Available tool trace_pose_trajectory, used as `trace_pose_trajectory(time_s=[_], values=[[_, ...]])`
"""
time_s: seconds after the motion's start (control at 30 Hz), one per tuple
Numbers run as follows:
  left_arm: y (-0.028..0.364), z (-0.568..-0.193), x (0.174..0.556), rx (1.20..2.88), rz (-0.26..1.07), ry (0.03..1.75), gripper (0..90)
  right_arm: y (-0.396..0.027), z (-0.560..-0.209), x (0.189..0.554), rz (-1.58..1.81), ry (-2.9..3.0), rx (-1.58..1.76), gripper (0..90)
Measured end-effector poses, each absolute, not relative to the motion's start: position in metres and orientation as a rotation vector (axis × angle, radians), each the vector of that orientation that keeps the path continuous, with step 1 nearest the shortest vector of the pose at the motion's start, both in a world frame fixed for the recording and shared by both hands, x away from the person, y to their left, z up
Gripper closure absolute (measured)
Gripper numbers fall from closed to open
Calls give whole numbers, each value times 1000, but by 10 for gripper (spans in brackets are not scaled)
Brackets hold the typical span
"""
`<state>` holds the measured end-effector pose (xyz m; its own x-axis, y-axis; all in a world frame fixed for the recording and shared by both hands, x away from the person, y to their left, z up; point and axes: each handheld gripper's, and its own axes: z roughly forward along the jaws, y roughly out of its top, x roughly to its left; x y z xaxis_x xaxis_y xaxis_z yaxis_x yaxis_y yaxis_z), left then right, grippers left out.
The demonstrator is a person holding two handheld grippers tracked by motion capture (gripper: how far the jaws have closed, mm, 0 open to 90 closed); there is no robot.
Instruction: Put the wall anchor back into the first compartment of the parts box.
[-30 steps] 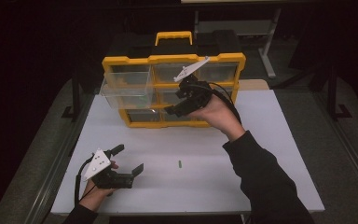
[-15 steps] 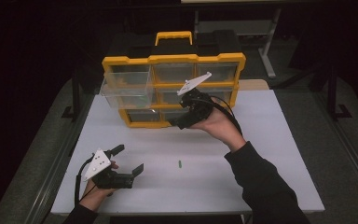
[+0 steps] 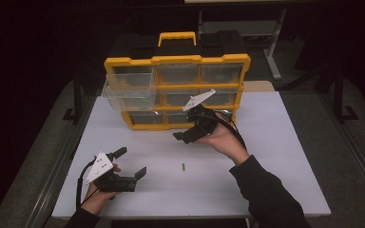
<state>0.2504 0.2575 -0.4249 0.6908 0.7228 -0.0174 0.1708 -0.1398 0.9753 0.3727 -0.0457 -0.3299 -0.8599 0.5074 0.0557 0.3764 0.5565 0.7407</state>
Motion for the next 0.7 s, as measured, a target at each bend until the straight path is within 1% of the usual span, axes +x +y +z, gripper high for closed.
trace_pose_trajectory(time_s=[0.7], values=[[260, -425, 251, 1672, 565, 737, 0, -51, -382, 360, 1159, 2677, 812, 224]])
